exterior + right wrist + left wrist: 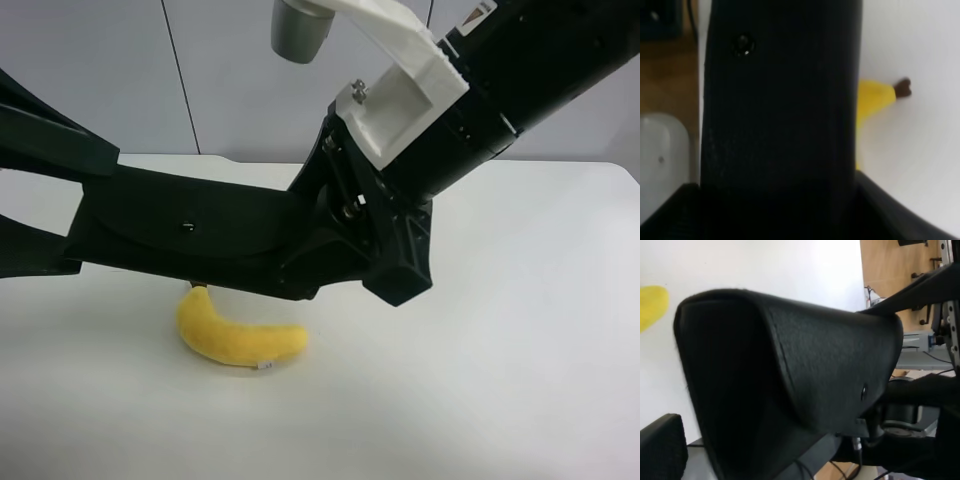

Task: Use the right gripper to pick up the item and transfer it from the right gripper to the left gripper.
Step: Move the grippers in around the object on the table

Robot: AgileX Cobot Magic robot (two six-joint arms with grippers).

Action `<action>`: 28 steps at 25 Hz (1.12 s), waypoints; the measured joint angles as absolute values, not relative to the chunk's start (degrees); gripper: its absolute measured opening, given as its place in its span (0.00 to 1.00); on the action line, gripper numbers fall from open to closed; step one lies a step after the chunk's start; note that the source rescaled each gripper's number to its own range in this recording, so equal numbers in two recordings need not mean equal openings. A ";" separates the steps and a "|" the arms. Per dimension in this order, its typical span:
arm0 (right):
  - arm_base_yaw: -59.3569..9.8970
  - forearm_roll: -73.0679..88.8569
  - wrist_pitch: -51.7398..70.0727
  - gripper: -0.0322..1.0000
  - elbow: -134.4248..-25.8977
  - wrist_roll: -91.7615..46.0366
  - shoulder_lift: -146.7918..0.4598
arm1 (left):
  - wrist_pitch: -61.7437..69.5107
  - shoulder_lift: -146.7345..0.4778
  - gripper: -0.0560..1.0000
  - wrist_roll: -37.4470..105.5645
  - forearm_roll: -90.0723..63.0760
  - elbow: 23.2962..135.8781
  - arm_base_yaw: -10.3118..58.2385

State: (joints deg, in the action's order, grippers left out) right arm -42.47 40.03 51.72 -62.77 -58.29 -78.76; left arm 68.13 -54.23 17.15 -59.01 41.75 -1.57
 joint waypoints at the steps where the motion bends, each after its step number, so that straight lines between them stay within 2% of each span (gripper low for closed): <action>1: -42.47 41.09 51.50 0.12 -62.77 -58.86 -78.76 | 68.13 -54.23 1.00 17.15 -60.08 41.75 -1.57; 9: -42.47 46.65 49.64 0.10 -62.77 -63.00 -78.76 | 68.82 -54.23 1.00 18.77 -70.93 41.75 -1.63; 12: -42.47 47.83 48.76 0.09 -62.77 -64.01 -78.76 | 68.82 -54.23 0.94 18.81 -72.26 41.75 -1.63; 16: -42.47 48.46 48.70 0.09 -62.77 -64.33 -78.76 | 68.82 -54.23 0.72 18.81 -72.26 41.75 -1.63; 20: -42.47 48.80 48.70 0.07 -62.77 -64.39 -78.76 | 68.77 -54.23 0.47 18.81 -72.26 41.75 -1.63; 24: -42.47 49.64 48.89 0.04 -62.77 -64.44 -78.76 | 68.66 -54.23 0.09 19.05 -72.41 41.75 -1.63; 28: -42.47 50.16 48.92 0.03 -62.77 -64.44 -78.76 | 68.71 -54.23 0.09 19.25 -72.67 41.86 -1.63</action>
